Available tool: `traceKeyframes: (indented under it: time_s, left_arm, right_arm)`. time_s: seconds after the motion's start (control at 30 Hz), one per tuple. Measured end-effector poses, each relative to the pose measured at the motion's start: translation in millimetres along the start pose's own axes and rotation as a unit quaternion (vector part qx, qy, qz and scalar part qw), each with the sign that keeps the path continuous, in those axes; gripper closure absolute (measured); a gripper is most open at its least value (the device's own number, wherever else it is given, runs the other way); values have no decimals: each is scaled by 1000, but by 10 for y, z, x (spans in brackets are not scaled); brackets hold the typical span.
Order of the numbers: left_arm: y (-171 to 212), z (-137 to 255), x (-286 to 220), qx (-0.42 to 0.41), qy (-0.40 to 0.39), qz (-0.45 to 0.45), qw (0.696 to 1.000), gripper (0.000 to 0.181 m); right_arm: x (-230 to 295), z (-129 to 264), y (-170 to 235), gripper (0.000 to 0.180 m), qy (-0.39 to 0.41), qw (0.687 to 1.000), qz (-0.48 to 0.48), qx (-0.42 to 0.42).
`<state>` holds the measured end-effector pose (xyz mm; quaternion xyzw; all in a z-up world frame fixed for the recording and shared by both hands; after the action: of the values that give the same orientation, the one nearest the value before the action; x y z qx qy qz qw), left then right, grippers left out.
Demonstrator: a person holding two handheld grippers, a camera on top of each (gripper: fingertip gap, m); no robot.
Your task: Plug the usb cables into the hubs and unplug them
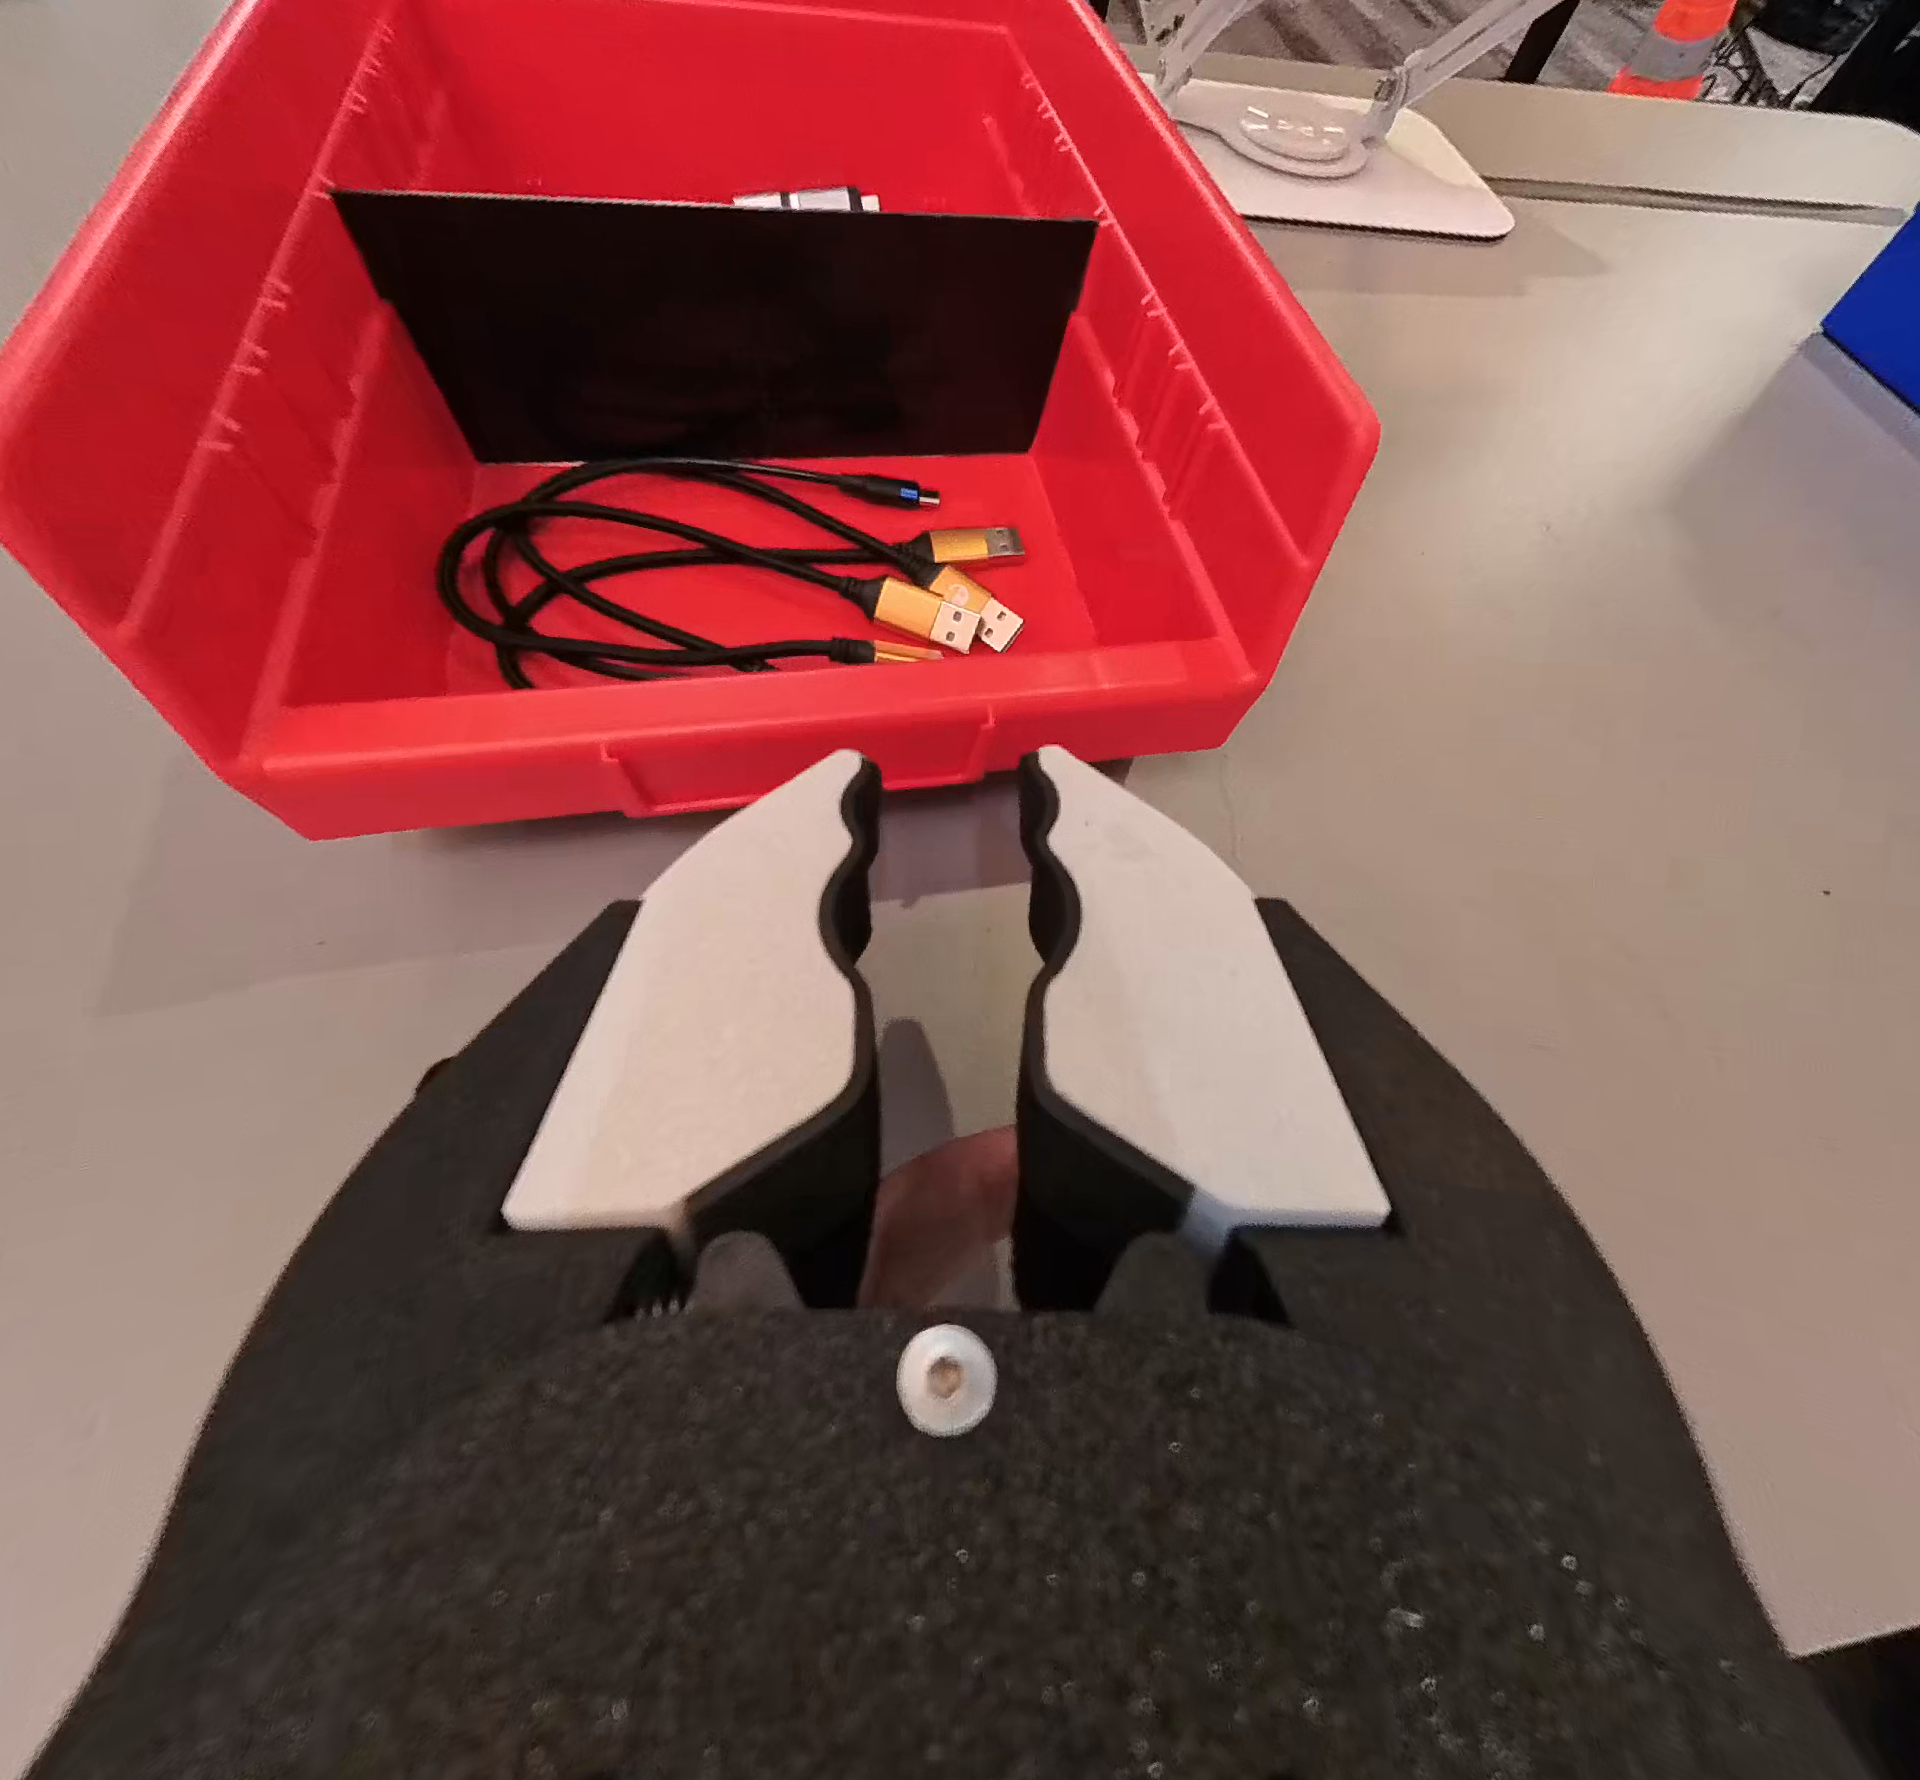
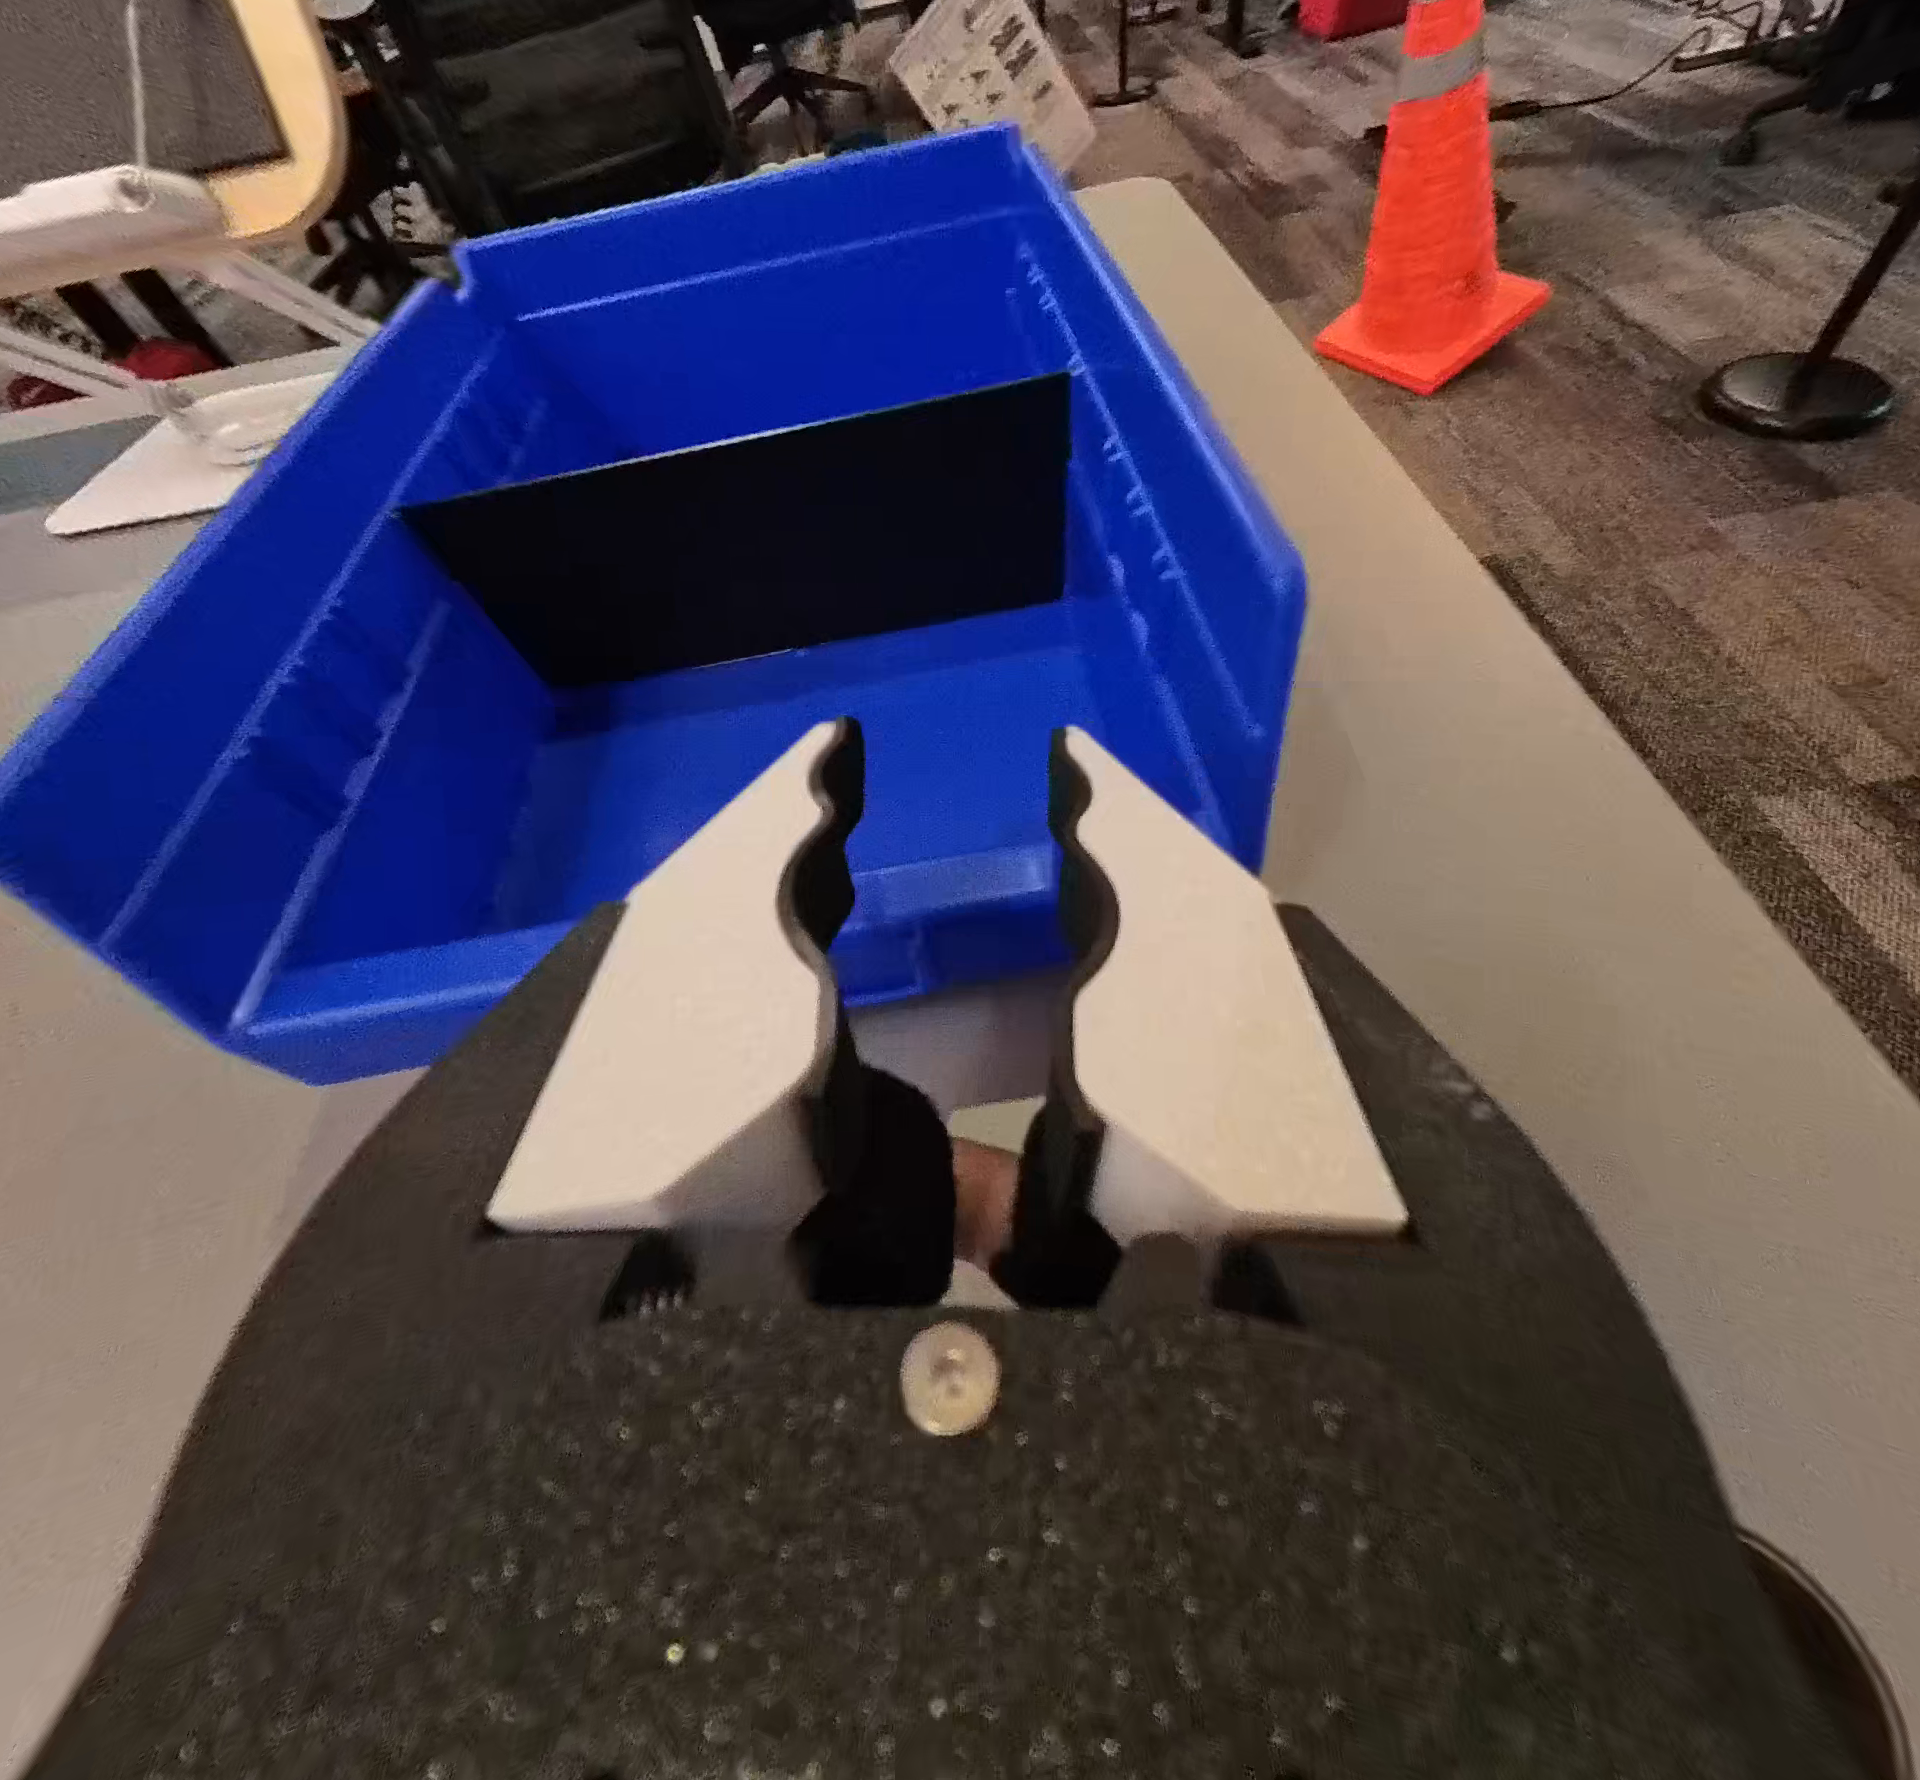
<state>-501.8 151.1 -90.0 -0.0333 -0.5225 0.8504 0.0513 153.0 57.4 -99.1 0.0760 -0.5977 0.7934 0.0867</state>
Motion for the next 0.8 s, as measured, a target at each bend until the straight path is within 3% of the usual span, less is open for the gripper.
traceKeyframes:
  time_s: [0.17,0.33,0.43,0.53,0.8]
  left_arm:
    - [-2,14,-4,3,-3,-2,1000,155]
    - [-61,100,0,-37,-17,-16,999,155]
    - [-87,117,-1,-53,-16,-28,998,156]
    - [-120,115,10,-38,6,-18,999,173]
    - [-151,30,96,-57,61,-15,996,172]
  right_arm:
    - [207,154,22,145,-4,999,46,7]
    - [488,406,-68,148,-42,998,31,-47]
    - [593,387,-24,148,-55,997,36,-43]
    - [663,324,45,148,-69,997,38,-24]
    - [666,183,98,146,-93,996,12,2]
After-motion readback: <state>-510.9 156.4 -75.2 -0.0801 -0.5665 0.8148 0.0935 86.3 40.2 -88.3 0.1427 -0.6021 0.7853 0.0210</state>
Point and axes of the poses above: each gripper's, where its closed fingertips meet, z back along the fingers, y out of its underside, x = y × z across the jaws, the point moved 10 cm from there along z, back along the fingers, and after that the axes turned 13 degrees about -y, right-handed, at the moved point
